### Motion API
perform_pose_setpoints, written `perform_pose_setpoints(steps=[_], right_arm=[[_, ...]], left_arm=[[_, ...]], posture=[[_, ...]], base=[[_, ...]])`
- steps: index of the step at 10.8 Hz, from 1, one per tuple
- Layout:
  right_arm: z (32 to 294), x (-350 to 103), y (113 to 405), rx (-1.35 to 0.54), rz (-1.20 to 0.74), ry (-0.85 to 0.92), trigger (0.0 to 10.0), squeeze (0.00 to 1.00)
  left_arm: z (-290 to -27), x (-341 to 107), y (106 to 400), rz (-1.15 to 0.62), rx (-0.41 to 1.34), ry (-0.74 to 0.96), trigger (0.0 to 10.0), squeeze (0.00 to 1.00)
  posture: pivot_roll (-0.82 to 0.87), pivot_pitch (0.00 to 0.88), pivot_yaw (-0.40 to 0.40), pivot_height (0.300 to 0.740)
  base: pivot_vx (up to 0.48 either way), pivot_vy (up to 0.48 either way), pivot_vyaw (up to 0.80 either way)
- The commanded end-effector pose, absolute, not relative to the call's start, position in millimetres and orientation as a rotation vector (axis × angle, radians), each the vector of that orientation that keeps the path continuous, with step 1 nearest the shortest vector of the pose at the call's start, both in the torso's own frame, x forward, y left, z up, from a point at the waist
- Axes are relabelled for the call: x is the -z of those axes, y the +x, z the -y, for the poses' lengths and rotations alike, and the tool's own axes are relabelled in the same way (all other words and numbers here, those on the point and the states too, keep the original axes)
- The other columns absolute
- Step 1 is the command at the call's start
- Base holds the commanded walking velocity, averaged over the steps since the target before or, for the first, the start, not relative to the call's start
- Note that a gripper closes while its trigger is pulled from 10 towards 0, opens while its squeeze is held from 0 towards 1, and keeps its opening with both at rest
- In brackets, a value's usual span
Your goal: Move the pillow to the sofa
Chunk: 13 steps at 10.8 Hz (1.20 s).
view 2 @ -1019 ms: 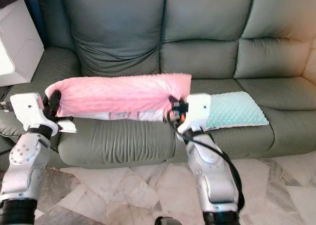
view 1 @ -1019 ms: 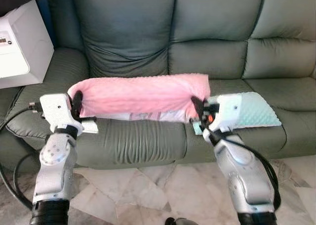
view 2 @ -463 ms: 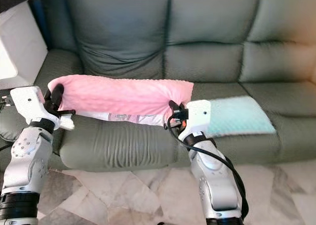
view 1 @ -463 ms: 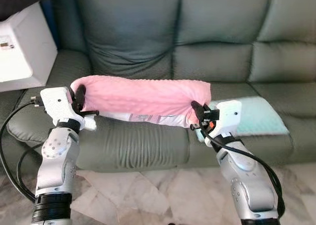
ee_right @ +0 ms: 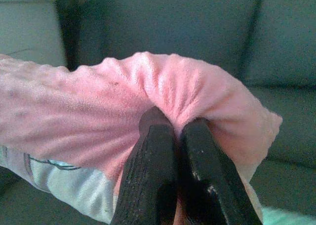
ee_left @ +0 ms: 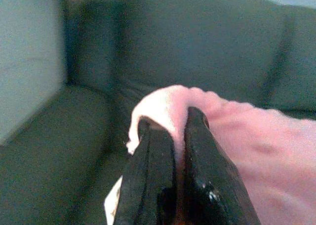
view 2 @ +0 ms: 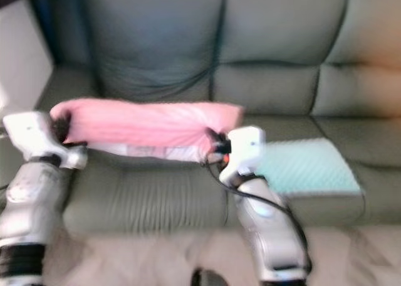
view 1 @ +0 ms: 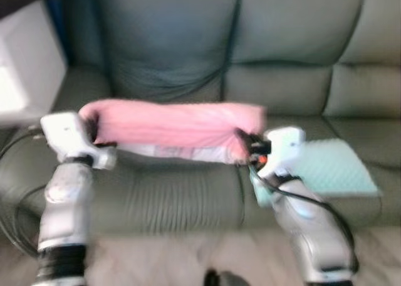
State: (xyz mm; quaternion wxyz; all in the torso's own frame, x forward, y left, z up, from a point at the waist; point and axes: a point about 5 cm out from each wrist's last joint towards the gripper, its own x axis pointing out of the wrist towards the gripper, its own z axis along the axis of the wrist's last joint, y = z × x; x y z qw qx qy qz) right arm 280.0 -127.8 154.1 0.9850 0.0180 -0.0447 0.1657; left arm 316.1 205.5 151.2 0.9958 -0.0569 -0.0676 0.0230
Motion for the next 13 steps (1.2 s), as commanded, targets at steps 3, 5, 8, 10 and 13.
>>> perform_pose_setpoints(steps=[3,5,8,10,13], right_arm=[[125.0,-161.1,276.4,-0.349,0.126,0.041,10.0,0.0],[125.2,-160.0,275.7,-0.35,0.122,0.042,10.0,0.0],[124.6,-162.0,275.3,-0.357,0.135,0.039,10.0,0.0],[125.8,-162.0,276.4,-0.347,0.134,0.034,10.0,0.0],[126.9,-161.3,277.4,-0.333,0.133,0.041,10.0,0.0]], left_arm=[[-217.3,-155.5,315.9,0.143,-0.102,-0.091,10.0,0.0],[-217.2,-154.1,317.3,0.134,-0.113,-0.075,10.0,0.0],[-215.7,-154.1,320.0,0.128,-0.116,-0.074,10.0,0.0],[-214.1,-153.9,321.4,0.128,-0.111,-0.075,10.0,0.0],[-208.1,-152.3,323.3,0.112,-0.062,-0.083,10.0,0.0]], posture=[[-0.11,0.146,-0.035,0.74],[-0.11,0.146,-0.034,0.74],[-0.11,0.142,-0.032,0.74],[-0.11,0.138,-0.03,0.74],[-0.11,0.135,-0.029,0.74]], base=[[0.284,0.0,0.0],[0.0,0.0,0.0],[0.0,0.0,0.0],[0.0,0.0,0.4],[0.0,0.151,0.0]])
